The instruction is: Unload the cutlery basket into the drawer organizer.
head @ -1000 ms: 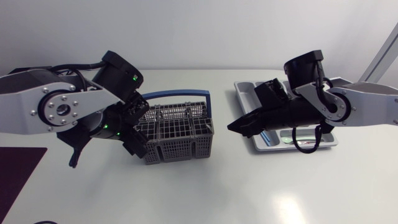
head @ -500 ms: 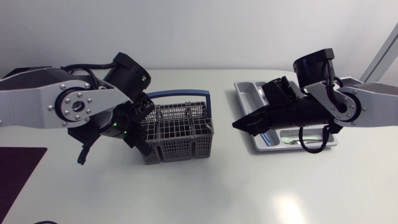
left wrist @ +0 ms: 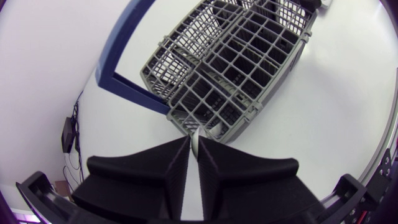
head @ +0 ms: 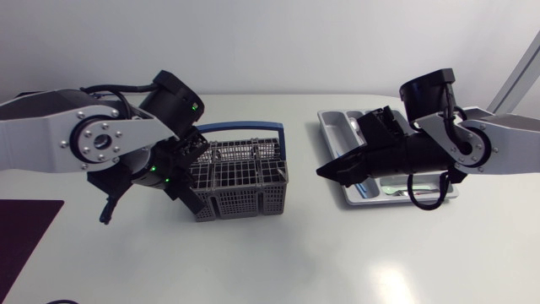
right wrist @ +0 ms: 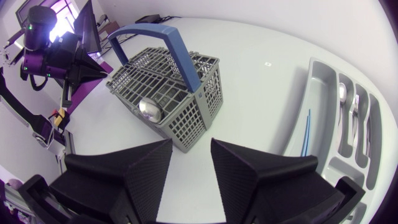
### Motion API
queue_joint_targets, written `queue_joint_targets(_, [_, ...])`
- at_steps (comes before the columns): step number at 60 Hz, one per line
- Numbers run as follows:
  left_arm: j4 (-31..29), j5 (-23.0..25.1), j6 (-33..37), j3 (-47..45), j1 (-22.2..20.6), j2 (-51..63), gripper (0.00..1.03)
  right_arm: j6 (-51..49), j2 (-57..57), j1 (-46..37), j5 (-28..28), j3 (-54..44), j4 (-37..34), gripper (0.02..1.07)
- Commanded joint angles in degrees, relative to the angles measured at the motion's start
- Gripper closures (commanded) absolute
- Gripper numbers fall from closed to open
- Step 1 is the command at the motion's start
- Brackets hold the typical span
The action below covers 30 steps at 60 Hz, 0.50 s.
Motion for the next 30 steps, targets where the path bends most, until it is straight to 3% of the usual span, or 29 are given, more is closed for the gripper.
queue_joint_targets(1, [-1.14, -1.02, -0.59, 2.4, -0.74, -2.95, 0.92, -0.54, -0.34, -0.37, -0.4, -1.36, -0.96, 0.59])
queue_joint_targets(25, [-4.83, -1.98, 0.55, 4.34, -2.15, -6.11, 0.91, -0.63, -0.6, -0.37, -0.84, -1.8, -1.32, 0.59])
queue_joint_targets(30, [-4.83, -1.98, 0.64, 4.25, -1.8, -5.85, 0.76, -0.72, -0.69, -0.28, -0.84, -2.06, -1.32, 0.59])
